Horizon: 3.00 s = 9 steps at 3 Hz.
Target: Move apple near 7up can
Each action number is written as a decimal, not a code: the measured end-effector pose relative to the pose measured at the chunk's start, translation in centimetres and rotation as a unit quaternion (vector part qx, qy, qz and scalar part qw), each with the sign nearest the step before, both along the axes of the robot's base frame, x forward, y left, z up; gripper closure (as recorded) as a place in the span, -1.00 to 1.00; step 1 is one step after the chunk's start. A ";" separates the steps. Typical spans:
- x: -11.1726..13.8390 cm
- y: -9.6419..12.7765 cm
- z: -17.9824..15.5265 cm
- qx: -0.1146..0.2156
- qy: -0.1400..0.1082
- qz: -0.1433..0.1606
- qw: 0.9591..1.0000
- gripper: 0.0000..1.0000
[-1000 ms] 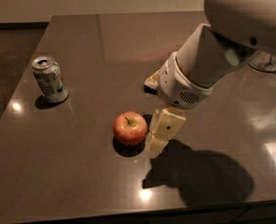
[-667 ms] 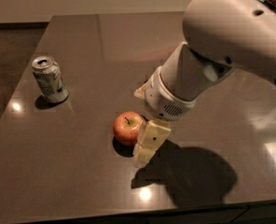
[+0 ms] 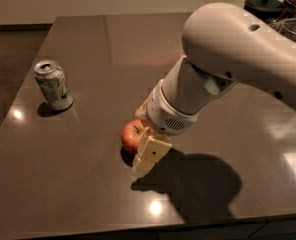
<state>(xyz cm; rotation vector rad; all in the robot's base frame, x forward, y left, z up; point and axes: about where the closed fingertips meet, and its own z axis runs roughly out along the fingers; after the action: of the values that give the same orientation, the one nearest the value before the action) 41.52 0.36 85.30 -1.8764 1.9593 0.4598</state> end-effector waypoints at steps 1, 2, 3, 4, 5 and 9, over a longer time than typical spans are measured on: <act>0.4 0.8 0.3 0.005 0.004 -0.003 1.000 -0.04; 0.9 1.3 1.2 0.010 0.002 -0.006 1.000 0.43; 2.0 3.6 2.9 0.025 -0.005 -0.005 1.000 0.91; 3.3 6.4 3.7 0.034 -0.007 -0.011 0.999 1.00; 4.5 9.1 3.6 0.035 -0.002 -0.016 0.999 1.00; 8.4 15.2 1.0 0.039 0.030 -0.110 0.993 0.12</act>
Offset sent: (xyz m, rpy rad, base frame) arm 0.0174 0.0163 0.0198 0.0363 0.0032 -0.0248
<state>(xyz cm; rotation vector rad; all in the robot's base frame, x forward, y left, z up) 49.96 15.60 86.33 -1.5938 2.1245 0.5239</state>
